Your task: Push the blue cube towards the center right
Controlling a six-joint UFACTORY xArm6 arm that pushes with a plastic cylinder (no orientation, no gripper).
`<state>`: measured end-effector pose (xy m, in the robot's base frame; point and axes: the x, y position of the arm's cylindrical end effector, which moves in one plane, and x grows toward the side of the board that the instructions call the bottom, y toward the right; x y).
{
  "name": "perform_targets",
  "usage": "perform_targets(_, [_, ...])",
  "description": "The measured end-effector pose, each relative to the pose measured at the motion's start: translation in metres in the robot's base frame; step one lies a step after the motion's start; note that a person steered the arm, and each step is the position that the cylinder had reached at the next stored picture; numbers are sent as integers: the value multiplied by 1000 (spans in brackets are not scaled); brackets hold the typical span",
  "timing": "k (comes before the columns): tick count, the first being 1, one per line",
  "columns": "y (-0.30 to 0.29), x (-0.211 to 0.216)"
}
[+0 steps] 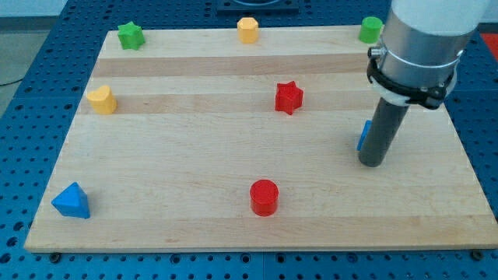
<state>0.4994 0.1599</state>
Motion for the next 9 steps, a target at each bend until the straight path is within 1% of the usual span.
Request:
perform_targets(1, [9, -11])
perform_targets(3, [9, -47])
perform_targets(4, [-4, -62])
perform_targets(6, [-11, -94])
perform_targets(7, [-28, -105])
perform_targets(9, [29, -105])
